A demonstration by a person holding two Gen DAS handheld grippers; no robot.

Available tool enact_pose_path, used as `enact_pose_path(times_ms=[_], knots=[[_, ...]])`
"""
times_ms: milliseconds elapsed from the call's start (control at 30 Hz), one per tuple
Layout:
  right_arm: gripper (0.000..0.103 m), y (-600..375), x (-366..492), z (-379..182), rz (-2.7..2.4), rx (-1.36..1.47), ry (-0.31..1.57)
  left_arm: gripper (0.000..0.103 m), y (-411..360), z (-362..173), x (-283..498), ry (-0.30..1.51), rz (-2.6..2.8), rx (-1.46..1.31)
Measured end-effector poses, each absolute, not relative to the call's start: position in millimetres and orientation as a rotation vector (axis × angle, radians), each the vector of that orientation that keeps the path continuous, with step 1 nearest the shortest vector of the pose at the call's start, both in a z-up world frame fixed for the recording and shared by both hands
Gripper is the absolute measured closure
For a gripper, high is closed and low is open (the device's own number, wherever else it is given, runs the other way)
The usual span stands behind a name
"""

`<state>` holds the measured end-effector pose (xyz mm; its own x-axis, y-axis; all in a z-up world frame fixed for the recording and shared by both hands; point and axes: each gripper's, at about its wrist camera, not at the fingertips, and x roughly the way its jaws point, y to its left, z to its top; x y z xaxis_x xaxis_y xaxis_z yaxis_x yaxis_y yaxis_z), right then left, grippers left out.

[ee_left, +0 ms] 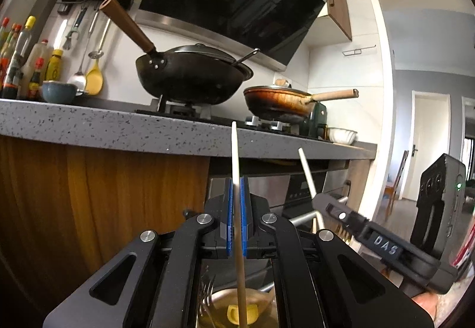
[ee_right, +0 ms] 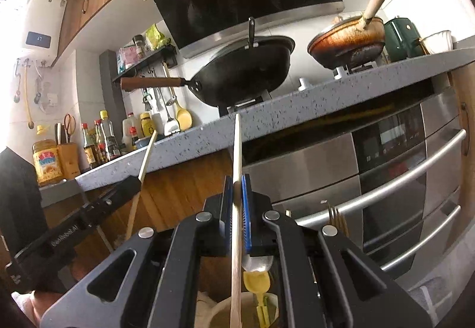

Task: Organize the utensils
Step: 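Lift both chopsticks upright and carry them over the ceramic holder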

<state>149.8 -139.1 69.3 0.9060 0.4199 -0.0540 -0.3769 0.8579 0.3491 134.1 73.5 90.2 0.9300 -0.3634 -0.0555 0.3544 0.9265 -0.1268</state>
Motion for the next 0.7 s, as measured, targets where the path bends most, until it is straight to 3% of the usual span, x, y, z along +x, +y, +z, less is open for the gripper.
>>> enact_pose_path(times_ms=[700], knots=[[0.097,-137.7,140.0,48.8,0.42,0.257,0.169,0.098,69.3,73.6,114.2,0.15,-0.393,-0.049]])
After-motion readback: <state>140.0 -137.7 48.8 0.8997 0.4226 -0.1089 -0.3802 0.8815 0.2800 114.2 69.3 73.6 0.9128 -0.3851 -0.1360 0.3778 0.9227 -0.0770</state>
